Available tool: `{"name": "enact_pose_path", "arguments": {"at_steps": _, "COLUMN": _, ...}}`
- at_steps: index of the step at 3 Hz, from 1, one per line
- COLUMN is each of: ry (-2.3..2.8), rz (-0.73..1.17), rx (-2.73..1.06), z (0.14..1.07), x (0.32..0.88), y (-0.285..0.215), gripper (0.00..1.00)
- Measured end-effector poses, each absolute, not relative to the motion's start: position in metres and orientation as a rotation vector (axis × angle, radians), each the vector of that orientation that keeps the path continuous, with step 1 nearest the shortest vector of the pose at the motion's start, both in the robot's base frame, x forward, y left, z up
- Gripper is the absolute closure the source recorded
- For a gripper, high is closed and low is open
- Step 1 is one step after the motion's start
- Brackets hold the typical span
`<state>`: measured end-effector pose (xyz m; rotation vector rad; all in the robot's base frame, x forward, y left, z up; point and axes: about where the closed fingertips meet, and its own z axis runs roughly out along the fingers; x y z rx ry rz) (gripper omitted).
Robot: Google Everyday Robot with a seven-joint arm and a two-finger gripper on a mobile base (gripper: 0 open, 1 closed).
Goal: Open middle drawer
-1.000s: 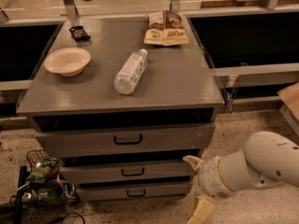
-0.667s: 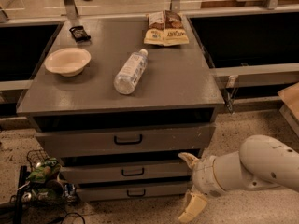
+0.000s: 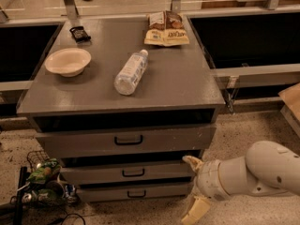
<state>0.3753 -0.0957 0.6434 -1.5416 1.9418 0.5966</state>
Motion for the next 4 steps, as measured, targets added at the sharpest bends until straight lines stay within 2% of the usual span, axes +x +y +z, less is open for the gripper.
{"name": "enact_pose_path", "arguments": {"at_steps": 1, "ry": 1.965, "rz": 0.643, "rx": -1.489, "z": 0.61, "x": 0.377, "y": -0.09, "gripper": 0.0}}
{"name": "enact_pose_path", "arguments": {"at_steps": 4, "ry": 1.948, "rz": 0.774, "rx": -1.549, "z": 0.532, "x": 0.381, "y": -0.019, "gripper": 0.0}}
